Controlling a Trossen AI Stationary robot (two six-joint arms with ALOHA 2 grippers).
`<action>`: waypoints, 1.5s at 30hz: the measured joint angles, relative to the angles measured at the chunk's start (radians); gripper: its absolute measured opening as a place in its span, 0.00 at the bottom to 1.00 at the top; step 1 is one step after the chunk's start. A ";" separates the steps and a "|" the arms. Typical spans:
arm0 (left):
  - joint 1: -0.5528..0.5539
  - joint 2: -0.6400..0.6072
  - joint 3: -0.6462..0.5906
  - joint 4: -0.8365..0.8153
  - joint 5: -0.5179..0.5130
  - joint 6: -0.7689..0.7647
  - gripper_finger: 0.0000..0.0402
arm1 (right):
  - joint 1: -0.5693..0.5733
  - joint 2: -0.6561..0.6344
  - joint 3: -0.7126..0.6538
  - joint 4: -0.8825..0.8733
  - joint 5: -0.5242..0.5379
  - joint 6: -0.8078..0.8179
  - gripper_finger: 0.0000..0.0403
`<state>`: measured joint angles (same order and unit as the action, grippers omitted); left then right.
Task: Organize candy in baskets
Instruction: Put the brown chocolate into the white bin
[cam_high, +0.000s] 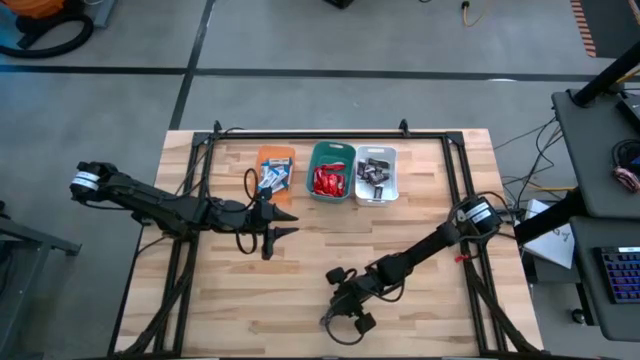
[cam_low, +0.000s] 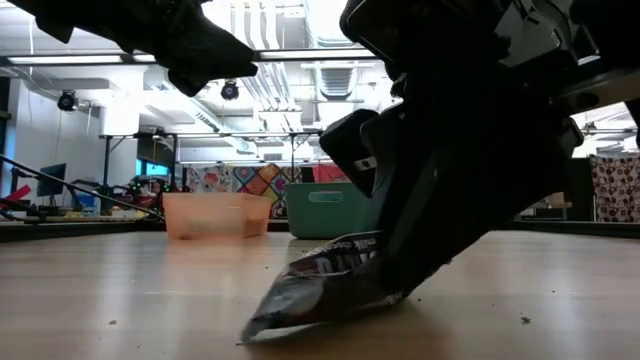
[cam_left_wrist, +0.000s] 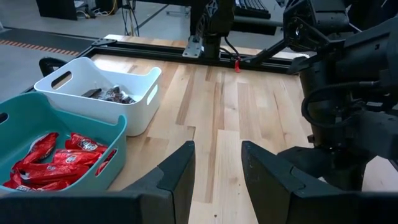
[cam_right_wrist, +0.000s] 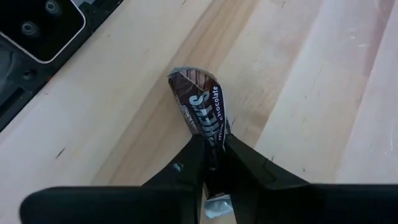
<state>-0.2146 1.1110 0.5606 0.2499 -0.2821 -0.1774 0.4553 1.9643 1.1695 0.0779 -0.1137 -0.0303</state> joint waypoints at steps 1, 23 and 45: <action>0.000 0.000 0.000 0.001 0.000 0.000 0.29 | 0.000 -0.006 0.000 -0.008 0.000 0.000 0.12; 0.000 0.000 0.000 0.015 0.001 -0.004 0.29 | -0.143 -0.413 -0.001 -0.395 0.274 0.052 0.07; 0.000 0.000 0.000 0.020 0.001 -0.004 0.29 | -0.664 -0.667 -0.140 -0.715 0.611 0.255 0.07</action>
<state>-0.2150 1.1110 0.5606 0.2702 -0.2811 -0.1810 -0.2089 1.2972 1.0298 -0.6370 0.4977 0.2249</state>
